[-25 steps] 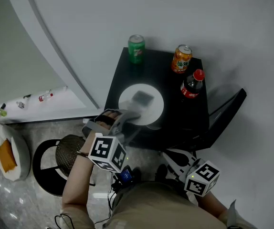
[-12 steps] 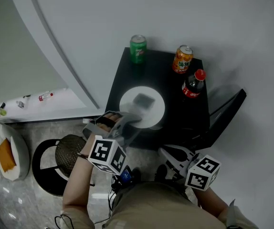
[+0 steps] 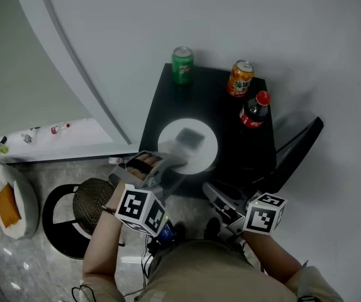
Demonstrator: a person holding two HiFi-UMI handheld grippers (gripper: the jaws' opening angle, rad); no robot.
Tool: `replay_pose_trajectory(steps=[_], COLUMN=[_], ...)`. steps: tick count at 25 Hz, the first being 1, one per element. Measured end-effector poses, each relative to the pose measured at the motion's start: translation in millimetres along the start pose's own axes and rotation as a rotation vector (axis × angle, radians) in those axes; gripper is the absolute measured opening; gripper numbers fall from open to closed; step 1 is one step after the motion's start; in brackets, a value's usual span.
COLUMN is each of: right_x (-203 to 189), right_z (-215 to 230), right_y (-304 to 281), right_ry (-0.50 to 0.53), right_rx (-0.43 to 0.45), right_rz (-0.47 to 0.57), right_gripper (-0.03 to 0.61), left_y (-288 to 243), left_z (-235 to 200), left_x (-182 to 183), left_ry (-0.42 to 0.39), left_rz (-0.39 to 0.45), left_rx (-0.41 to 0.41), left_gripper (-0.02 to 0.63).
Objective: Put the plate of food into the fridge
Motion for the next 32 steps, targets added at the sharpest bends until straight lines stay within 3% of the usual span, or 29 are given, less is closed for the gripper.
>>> replay_pose_trajectory(steps=[1, 3, 8, 18, 22, 32], right_x=[1, 2, 17, 13, 9, -5], right_z=[0, 1, -5, 8, 10, 11], right_y=[-1, -5, -17, -28, -26, -20], right_ry=[-0.025, -0.095, -0.172, -0.3, -0.342, -0.523], right_rx=[0.008, 0.02, 0.081, 0.0, -0.022, -0.038], right_rz=[0.005, 0.015, 0.074, 0.101, 0.109, 0.126], right_gripper=[0.038, 0.131, 0.16, 0.154, 0.101, 0.054], left_y=[1, 2, 6, 13, 15, 18], left_z=[1, 4, 9, 20, 24, 36], left_x=[1, 2, 4, 13, 16, 17], left_ry=[-0.002, -0.005, -0.006, -0.043, -0.051, -0.076], left_rz=[0.002, 0.007, 0.023, 0.059, 0.069, 0.075], left_rx=[-0.001, 0.0, -0.002, -0.002, 0.004, -0.004], left_gripper=[0.084, 0.084, 0.084, 0.078, 0.077, 0.078])
Point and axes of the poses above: the fingertips, and each gripper's own axes: y backward along the fingers, z to its right, x out of its top, the point moved 5 cm from there along y, backward along the fingers, and after that the axes turned 5 degrees about z, right-handed, at the moved point
